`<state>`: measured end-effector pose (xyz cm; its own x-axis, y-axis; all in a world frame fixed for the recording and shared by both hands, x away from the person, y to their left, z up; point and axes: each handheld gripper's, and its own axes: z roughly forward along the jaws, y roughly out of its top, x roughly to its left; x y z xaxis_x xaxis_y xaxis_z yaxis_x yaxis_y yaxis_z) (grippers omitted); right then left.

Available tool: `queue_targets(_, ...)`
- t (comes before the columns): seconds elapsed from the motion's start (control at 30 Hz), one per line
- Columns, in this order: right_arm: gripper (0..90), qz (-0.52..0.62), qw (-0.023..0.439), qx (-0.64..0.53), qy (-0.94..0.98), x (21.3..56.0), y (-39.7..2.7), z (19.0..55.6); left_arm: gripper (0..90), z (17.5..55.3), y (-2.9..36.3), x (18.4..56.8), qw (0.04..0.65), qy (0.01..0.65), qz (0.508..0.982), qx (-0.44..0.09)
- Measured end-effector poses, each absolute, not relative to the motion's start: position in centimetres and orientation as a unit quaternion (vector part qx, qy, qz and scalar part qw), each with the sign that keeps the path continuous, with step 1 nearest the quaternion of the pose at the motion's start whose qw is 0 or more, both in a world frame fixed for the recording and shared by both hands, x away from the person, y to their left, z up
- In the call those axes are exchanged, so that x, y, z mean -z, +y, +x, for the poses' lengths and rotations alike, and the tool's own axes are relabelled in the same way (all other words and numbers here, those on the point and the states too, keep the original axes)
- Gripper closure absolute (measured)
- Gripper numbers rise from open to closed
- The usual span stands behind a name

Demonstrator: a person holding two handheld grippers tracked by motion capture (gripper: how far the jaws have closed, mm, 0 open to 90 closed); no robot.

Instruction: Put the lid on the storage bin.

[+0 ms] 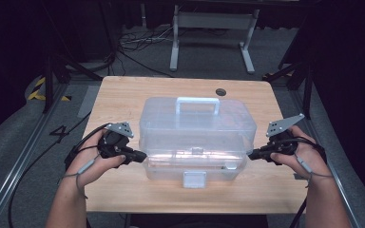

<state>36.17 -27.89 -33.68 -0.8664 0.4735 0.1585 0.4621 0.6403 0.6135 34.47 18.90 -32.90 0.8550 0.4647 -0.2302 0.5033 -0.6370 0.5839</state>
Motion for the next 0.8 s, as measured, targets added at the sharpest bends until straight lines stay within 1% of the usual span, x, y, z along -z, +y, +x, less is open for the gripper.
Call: queue_targets(0.8,90.0,0.246,-0.01,-0.299,0.922,34.66,-27.43,36.37,87.9,34.59,18.36,33.79,0.295,0.255,0.919,0.053)
